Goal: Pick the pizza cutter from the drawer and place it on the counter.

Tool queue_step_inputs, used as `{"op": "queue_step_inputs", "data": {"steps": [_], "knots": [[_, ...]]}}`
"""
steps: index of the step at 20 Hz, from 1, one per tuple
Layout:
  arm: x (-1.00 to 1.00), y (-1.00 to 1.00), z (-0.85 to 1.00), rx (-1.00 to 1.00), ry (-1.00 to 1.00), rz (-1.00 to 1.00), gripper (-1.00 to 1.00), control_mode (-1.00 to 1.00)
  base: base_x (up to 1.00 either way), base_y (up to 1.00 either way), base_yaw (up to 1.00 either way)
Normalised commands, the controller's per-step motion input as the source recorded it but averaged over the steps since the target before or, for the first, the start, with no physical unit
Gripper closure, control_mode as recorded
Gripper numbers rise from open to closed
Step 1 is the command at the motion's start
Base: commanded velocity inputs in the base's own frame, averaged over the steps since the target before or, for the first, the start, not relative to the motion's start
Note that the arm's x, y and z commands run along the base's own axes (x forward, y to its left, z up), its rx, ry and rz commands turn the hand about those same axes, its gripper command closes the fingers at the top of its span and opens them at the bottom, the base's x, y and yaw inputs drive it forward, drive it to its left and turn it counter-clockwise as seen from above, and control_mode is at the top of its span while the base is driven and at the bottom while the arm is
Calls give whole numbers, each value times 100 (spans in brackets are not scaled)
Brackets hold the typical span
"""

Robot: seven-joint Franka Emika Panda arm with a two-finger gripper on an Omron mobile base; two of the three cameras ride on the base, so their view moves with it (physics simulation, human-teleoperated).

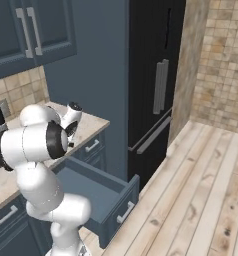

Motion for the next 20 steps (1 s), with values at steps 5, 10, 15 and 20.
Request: {"op": "queue_step_inputs", "data": {"steps": [5, 10, 15, 20], "knots": [[46, 41, -25, -10, -8, 38, 100, -100, 0, 0, 0], [13, 22, -76, -13, -20, 30, 100, -100, 0, 0, 0], [0, 12, -87, -9, -31, 19, 100, -100, 0, 0, 0], [0, 0, -37, -1, -33, 14, 100, -100, 0, 0, 0]]}}
